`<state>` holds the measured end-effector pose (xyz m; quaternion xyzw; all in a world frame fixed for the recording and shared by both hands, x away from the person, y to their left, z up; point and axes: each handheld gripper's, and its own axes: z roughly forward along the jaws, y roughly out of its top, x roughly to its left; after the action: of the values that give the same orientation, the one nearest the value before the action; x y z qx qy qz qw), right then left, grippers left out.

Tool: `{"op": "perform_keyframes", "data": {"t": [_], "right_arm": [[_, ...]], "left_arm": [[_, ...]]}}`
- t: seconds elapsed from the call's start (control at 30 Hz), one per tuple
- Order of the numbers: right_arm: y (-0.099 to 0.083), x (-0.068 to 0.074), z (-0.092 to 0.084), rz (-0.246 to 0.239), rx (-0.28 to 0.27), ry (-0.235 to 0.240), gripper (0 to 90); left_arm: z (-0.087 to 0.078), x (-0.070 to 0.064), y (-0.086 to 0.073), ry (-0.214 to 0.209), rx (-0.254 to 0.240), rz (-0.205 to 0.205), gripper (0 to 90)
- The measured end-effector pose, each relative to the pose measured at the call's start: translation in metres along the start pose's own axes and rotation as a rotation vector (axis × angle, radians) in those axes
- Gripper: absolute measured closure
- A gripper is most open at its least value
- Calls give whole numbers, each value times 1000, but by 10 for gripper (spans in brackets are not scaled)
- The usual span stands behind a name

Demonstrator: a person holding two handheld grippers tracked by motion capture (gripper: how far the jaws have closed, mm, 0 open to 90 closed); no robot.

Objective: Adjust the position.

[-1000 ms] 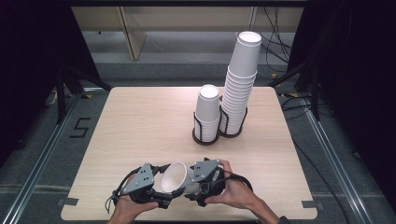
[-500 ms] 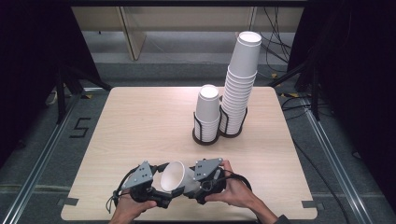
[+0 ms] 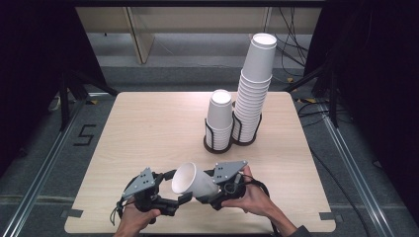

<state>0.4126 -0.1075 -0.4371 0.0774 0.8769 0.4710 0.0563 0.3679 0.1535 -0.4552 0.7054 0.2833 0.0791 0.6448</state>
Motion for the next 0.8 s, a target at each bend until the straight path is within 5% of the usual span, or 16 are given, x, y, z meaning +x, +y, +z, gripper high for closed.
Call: {"op": "perform_keyframes", "data": {"t": [0.17,0.4,0.8], "right_arm": [[-2,-7,-7,31,-63,-1,228],[-2,0,1,27,-59,21,226],[-1,13,19,41,-88,84,221]], "left_arm": [[-1,-1,0,17,1,-6,143],[2,-4,1,-22,-27,-18,135],[3,-11,2,-20,-46,16,110]]}}
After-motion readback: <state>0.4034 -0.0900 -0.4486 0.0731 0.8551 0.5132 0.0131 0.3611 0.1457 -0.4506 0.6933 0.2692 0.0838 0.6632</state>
